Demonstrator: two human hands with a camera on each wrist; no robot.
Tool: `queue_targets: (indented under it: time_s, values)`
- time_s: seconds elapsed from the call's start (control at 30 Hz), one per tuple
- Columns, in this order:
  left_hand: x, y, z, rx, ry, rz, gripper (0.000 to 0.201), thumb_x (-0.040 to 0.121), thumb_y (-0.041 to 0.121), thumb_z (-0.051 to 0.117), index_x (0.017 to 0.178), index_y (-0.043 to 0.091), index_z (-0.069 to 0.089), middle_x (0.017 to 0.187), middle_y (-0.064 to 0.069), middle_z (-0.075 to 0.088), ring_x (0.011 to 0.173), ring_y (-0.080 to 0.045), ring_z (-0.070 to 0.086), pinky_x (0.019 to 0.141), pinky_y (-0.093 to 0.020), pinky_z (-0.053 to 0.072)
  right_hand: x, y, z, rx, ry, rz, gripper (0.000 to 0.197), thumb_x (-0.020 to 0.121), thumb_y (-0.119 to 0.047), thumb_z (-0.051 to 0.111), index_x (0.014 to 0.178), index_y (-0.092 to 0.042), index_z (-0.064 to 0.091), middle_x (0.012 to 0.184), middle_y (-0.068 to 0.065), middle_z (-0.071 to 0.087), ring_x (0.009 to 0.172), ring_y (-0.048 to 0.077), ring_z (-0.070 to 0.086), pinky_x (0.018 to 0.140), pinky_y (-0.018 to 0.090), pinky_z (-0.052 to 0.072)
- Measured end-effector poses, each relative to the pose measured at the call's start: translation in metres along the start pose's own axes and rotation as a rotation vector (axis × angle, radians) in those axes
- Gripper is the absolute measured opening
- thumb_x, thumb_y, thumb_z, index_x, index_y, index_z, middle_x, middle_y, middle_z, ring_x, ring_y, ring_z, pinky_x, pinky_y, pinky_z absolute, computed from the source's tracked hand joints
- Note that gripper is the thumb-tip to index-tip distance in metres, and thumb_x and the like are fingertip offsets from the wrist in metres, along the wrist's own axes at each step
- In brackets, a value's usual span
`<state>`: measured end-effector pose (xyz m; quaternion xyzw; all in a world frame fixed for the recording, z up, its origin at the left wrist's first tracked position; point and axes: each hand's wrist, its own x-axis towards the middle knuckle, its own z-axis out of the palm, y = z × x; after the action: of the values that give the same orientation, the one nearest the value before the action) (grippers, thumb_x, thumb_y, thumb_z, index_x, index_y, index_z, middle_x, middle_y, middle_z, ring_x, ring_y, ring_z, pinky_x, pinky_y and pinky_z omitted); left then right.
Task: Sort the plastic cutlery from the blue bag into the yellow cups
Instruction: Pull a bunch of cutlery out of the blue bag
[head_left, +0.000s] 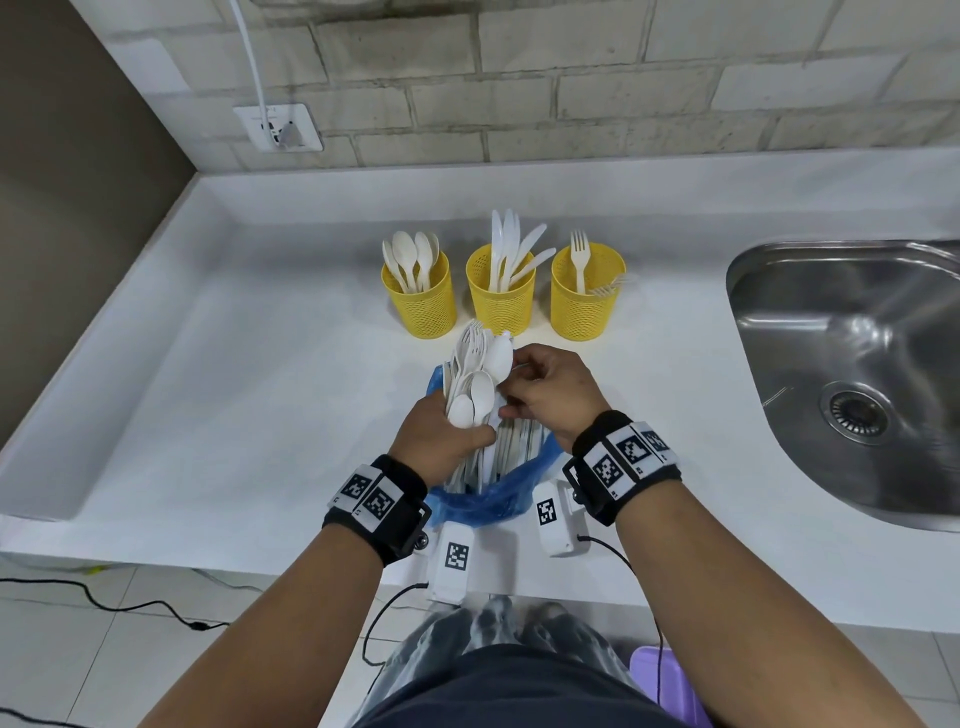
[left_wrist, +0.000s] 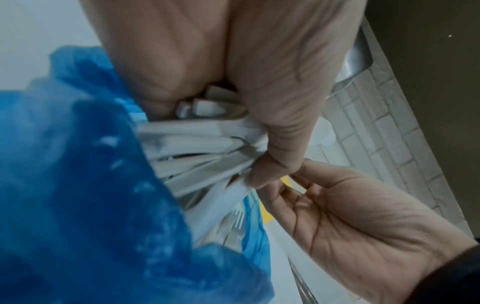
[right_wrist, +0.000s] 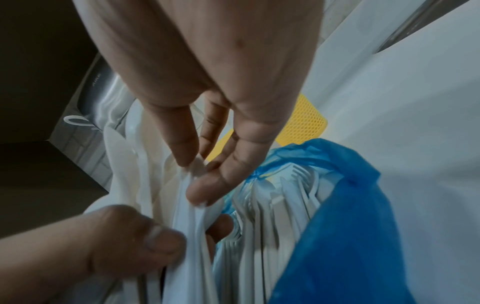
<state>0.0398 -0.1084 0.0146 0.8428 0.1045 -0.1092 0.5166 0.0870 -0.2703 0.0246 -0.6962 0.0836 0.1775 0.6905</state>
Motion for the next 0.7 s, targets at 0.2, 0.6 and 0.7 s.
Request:
queue_targets:
  time_s: [0.2,0.6,0.7]
  values:
    - [-0.001,0.002,0.001,-0.086,0.011,0.030,0.035,0.076,0.013,0.085,0.102,0.026,0.066,0.090,0.009,0.072,0.079,-0.005,0.067,0.065,-0.011,0.050,-0.002,-0.001,0.002,-0.011,-0.015,-0.027,0.019,0.087,0.011,0.065,0.090,-0.007,0.069,0.075,0.006,0.066,0.069,0.022,0.065,0.071,0.037,0.063]
    - [0.003,0.010,-0.003,-0.104,0.002,0.119,0.045,0.076,-0.001,0.078,0.104,0.028,0.057,0.090,0.011,0.065,0.069,0.015,0.059,0.062,-0.004,0.046,-0.010,-0.024,0.000,-0.083,0.031,-0.164,0.041,0.078,-0.013,0.062,0.117,-0.023,0.069,0.109,-0.006,0.072,0.099,0.019,0.069,0.096,0.046,0.058]
    - [0.002,0.015,-0.005,-0.111,-0.015,0.156,0.049,0.075,-0.003,0.077,0.112,0.024,0.059,0.095,0.007,0.067,0.077,0.006,0.061,0.073,-0.016,0.049,-0.015,-0.039,0.002,0.070,-0.066,-0.197,0.062,0.075,-0.019,0.055,0.136,-0.028,0.059,0.133,-0.006,0.062,0.114,0.017,0.063,0.097,0.037,0.052]
